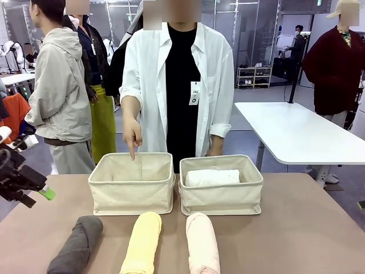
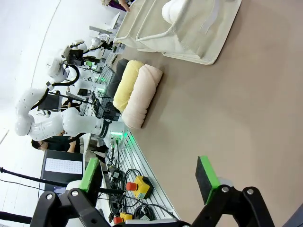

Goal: Divide the towels into two baskets.
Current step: Pick up one hotel-folded towel from the bottom of the table and place it in the Fabric basket indicated by the person.

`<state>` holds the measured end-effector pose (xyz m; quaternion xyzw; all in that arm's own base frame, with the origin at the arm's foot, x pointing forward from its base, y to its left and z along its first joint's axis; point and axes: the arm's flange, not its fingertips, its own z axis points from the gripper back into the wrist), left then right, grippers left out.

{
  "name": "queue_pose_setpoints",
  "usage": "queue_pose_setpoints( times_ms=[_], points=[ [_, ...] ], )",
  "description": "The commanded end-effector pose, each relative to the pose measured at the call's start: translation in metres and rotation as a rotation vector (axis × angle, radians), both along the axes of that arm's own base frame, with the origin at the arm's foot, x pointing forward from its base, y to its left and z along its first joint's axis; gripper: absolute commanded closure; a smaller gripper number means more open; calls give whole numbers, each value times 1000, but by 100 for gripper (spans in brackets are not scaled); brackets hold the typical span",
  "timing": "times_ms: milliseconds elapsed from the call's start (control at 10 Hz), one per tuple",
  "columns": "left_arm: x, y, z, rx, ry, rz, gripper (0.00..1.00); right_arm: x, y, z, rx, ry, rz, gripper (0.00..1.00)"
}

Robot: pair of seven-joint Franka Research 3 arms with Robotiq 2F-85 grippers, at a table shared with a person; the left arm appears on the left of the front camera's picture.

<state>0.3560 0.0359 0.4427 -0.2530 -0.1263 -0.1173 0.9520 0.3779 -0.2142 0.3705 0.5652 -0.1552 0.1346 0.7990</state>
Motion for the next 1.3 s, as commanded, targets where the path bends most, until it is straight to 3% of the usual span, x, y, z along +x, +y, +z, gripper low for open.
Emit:
queue_pose_setpoints(
  times_ms=[0, 1200],
  points=[
    [-27, -28, -33, 81, 28, 29, 0, -2, 3, 0, 1, -24, -17, 0],
    [-63, -100, -125, 232, 203, 142, 0, -2, 3, 0, 1, -24, -17, 0]
  ],
)
